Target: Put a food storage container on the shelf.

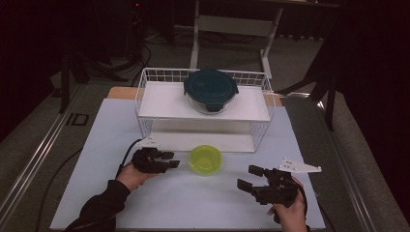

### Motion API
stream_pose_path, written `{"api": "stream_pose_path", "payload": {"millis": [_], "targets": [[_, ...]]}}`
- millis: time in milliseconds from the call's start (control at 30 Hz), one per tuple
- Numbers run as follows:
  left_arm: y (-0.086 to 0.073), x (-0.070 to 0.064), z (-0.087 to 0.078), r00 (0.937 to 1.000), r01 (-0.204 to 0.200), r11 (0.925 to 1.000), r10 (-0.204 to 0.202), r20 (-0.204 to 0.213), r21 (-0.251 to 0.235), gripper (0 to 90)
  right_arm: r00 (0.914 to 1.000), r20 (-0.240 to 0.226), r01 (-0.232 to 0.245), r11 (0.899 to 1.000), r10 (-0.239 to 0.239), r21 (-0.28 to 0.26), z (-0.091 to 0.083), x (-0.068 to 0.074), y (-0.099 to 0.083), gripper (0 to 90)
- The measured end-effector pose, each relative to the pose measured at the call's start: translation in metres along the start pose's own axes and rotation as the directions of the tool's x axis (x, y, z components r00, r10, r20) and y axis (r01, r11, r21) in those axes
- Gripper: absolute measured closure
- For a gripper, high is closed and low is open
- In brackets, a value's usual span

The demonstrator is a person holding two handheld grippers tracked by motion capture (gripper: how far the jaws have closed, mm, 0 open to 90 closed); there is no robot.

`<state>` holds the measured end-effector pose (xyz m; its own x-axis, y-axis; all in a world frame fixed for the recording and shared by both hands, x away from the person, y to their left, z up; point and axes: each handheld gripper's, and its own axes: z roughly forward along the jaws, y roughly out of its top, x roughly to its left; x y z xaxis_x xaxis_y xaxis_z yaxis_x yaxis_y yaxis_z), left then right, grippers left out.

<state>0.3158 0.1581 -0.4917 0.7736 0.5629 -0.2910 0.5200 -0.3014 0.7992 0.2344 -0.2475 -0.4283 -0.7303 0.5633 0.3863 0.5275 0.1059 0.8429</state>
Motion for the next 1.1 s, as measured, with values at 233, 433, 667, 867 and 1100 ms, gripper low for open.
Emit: {"api": "stream_pose_path", "payload": {"millis": [233, 433, 667, 867, 1100], "targets": [[0.012, -0.015, -0.009, 0.9980, -0.011, 0.9999, 0.010, 0.062, 0.004, 13.7, 0.9966, 0.027, 0.077, 0.997, -0.077, 0.020, 0.010, -0.001, 0.002, 18.1], [0.024, -0.023, -0.010, 0.9957, 0.042, 0.9978, -0.037, 0.084, -0.051, 0.7, 0.9963, 0.059, 0.059, 0.997, -0.062, 0.050, 0.022, -0.008, 0.007, 16.6], [0.031, -0.020, 0.007, 0.9880, 0.141, 0.9899, -0.142, 0.062, 0.010, 3.2, 0.9979, 0.059, -0.031, 0.996, 0.027, 0.079, 0.044, -0.025, 0.019, 12.2], [0.032, -0.008, 0.026, 0.9515, 0.291, 0.9543, -0.296, 0.084, 0.068, 7.6, 0.9860, 0.073, -0.159, 0.977, 0.150, 0.142, 0.072, -0.045, 0.024, 19.2], [0.026, 0.002, 0.044, 0.8979, 0.434, 0.8939, -0.439, 0.025, 0.111, 20.4, 0.9560, 0.113, -0.288, 0.938, 0.271, 0.191, 0.092, -0.067, 0.024, 34.8]]}}
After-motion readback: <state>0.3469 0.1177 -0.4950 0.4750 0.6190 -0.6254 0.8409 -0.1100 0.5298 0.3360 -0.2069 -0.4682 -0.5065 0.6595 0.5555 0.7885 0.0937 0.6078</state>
